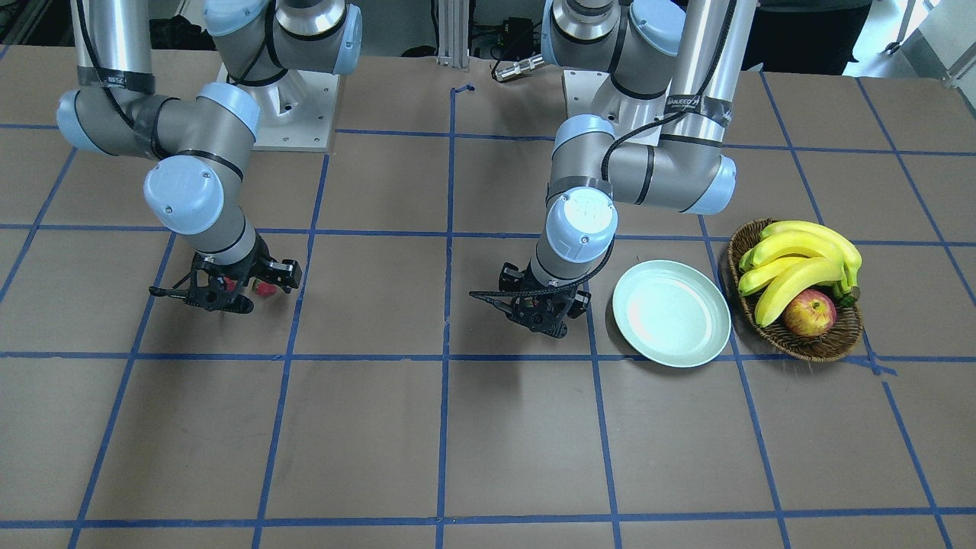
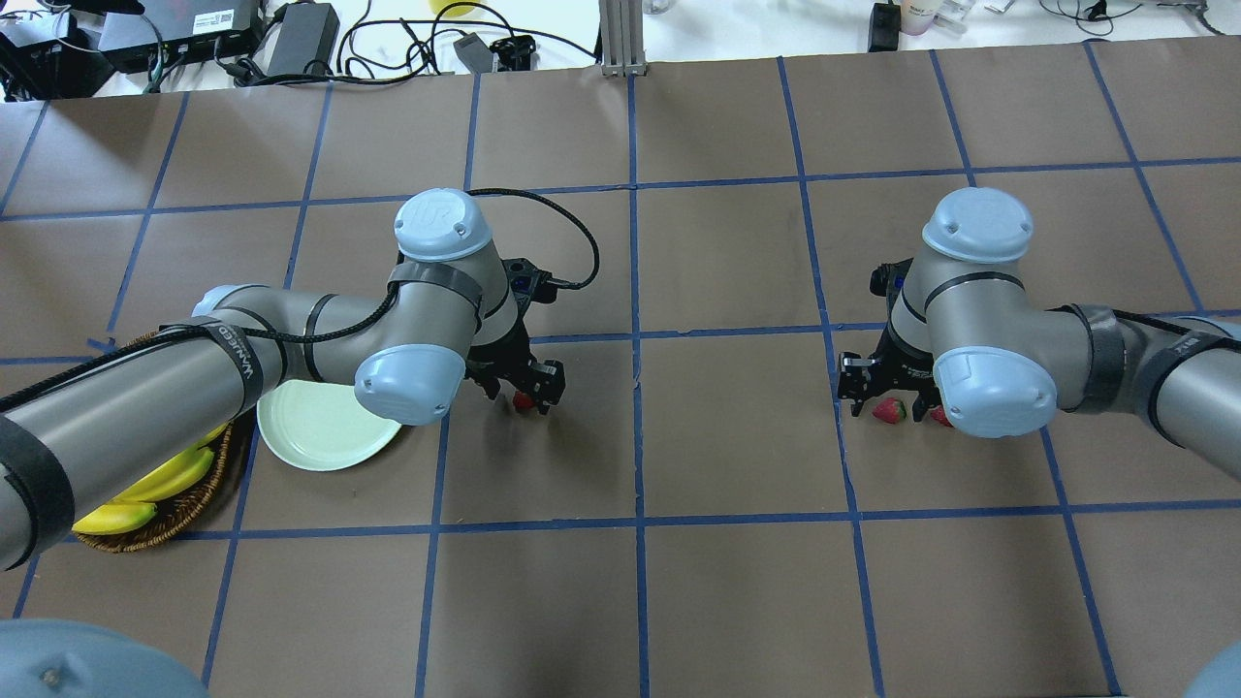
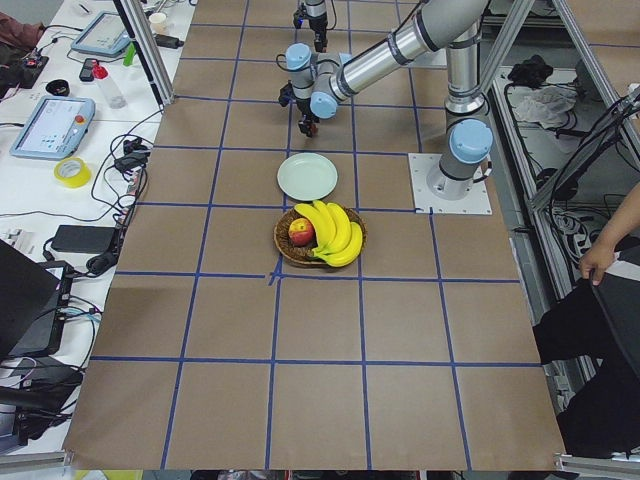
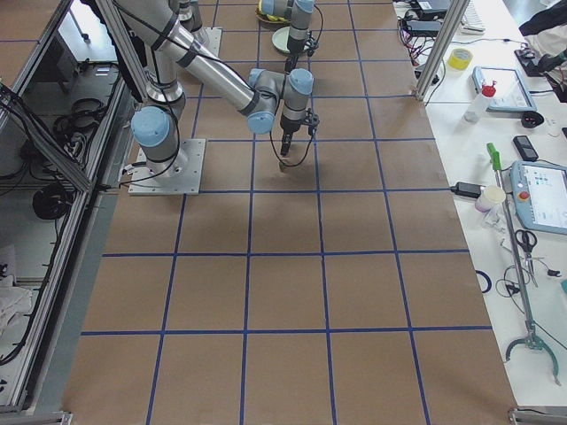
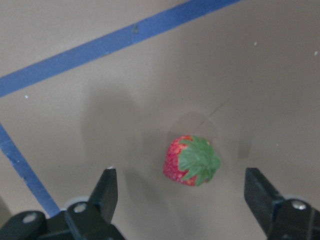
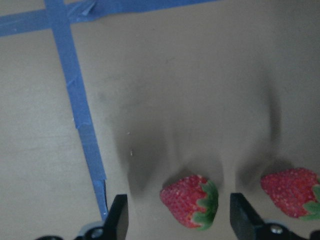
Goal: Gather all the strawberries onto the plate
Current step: 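Grasp the strawberry beside the plate with the left gripper while the right grasps another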
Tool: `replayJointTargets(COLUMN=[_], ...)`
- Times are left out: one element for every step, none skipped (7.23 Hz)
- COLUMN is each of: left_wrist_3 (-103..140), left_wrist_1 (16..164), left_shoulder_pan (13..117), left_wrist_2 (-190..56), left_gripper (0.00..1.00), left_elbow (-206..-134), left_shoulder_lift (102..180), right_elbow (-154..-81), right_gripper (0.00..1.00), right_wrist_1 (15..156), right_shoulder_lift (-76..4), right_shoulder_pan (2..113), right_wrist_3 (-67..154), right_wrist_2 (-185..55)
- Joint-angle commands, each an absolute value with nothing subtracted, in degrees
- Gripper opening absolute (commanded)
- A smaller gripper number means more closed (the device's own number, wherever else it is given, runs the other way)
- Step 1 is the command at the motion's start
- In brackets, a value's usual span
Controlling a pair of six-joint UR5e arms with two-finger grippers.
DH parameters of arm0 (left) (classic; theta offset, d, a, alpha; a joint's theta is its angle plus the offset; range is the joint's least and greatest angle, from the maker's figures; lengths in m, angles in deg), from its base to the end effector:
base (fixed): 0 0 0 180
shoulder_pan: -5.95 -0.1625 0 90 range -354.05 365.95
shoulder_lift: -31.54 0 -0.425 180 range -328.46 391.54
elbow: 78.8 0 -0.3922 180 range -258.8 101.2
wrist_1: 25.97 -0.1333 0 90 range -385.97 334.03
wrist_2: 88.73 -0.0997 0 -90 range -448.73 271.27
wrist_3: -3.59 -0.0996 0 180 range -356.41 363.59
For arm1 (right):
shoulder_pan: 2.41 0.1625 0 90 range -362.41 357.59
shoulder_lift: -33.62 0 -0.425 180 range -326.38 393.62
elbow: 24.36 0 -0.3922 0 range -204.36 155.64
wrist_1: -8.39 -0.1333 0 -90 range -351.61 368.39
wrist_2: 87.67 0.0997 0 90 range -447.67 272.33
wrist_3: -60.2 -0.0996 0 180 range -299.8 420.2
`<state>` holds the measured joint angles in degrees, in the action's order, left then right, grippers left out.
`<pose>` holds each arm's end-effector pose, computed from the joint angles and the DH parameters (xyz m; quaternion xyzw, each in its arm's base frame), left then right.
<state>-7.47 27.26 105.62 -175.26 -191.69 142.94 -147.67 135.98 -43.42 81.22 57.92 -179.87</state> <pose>-0.2250 -0.4908 0.1727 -0.1775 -0.9815 -0.0652 0.0310 0.0788 -0.4616 0.1798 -0.0737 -0.9942 -0.0763 0.0164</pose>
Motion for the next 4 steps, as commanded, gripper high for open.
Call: replayJointTargets(left_wrist_3=[-8.18,-8.10,-7.57,-7.57], left_wrist_1=[26.50,26.41,26.76,26.76], left_shoulder_pan=[105.62,105.62,105.62,105.53], left_wrist_2=[-175.21,-175.21,-175.04,-175.03], left_gripper=[0.30,0.00,0.00,0.00], left_elbow=[-191.57,-191.48,-190.70,-189.12], left_shoulder_lift=[142.98,142.98,142.98,142.64], right_elbow=[-147.67,-147.76,-147.67,-147.32], right_gripper=[0.60,0.43,0.26,0.15], right_wrist_1=[135.92,135.92,135.92,135.83], right_shoulder_lift=[-43.37,-43.37,-43.37,-43.46], right_shoulder_pan=[81.26,81.26,81.26,81.26], right_wrist_3=[57.92,57.92,57.92,57.83], right_wrist_2=[-179.87,-180.04,-180.13,-180.22])
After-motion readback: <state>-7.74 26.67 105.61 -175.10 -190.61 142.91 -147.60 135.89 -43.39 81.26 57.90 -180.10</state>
